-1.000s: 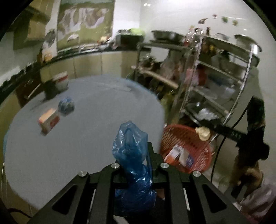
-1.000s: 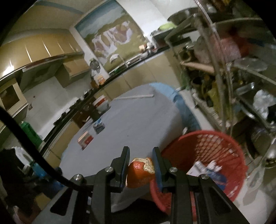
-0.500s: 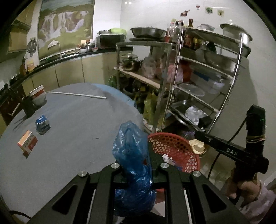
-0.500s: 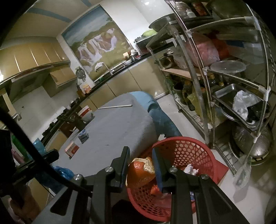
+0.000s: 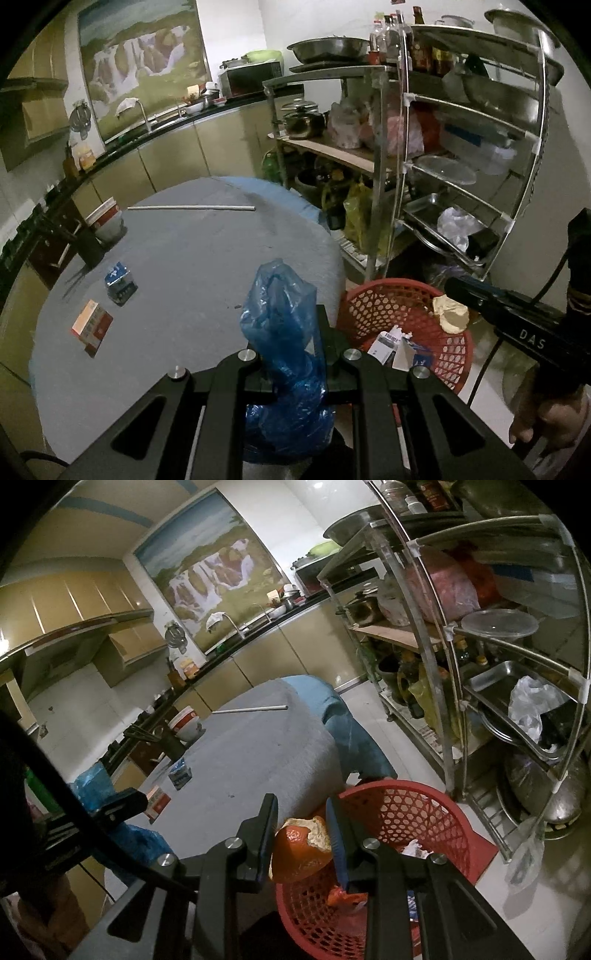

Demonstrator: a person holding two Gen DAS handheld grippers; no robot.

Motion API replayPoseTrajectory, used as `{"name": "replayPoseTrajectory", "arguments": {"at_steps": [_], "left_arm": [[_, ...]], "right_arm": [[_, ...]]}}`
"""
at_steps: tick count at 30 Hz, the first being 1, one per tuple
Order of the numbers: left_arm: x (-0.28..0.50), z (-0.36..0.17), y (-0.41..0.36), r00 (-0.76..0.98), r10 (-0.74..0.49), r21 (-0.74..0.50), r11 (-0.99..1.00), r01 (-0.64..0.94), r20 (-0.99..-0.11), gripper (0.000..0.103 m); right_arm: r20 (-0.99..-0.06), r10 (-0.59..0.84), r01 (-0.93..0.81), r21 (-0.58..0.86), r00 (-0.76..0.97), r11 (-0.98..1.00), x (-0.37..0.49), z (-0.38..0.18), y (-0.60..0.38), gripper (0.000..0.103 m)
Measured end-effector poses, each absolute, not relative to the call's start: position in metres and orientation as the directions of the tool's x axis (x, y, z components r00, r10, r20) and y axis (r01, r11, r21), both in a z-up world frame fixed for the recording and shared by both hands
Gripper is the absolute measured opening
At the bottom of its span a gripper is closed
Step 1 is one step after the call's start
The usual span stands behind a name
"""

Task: Collect trash
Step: 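Carry the orange peel and blue bag over the red basket, then open the right gripper over the basket while the left opens to drop the bag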

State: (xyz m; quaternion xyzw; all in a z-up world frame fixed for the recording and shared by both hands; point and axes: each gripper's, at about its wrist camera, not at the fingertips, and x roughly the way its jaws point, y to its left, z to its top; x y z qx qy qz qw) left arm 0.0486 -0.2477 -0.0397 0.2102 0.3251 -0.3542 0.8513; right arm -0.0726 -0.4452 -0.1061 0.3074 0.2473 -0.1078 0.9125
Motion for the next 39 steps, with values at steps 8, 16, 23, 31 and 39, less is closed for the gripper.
{"name": "replayPoseTrajectory", "arguments": {"at_steps": [8, 16, 23, 31, 39], "left_arm": [[0.048, -0.042, -0.268, 0.538, -0.452, 0.155, 0.646, 0.747, -0.711, 0.016], [0.042, -0.048, -0.293, 0.508, -0.46, 0.153, 0.614, 0.774, -0.728, 0.016], [0.031, -0.053, -0.314, 0.478, -0.474, 0.146, 0.58, 0.801, -0.739, 0.016], [0.025, -0.063, -0.335, 0.418, -0.49, 0.096, 0.556, 0.826, -0.765, 0.016], [0.024, -0.074, -0.346, 0.381, -0.481, 0.067, 0.55, 0.832, -0.79, 0.016]], "right_arm": [[-0.515, -0.048, 0.363, 0.531, 0.856, 0.766, -0.074, -0.112, -0.458, 0.029], [-0.517, -0.062, 0.386, 0.549, 0.854, 0.741, -0.082, -0.118, -0.475, 0.029], [-0.516, -0.085, 0.41, 0.559, 0.853, 0.721, -0.095, -0.119, -0.488, 0.029], [-0.525, -0.099, 0.43, 0.558, 0.845, 0.71, -0.108, -0.119, -0.499, 0.029], [-0.534, -0.106, 0.449, 0.569, 0.839, 0.688, -0.121, -0.123, -0.508, 0.029]]}}
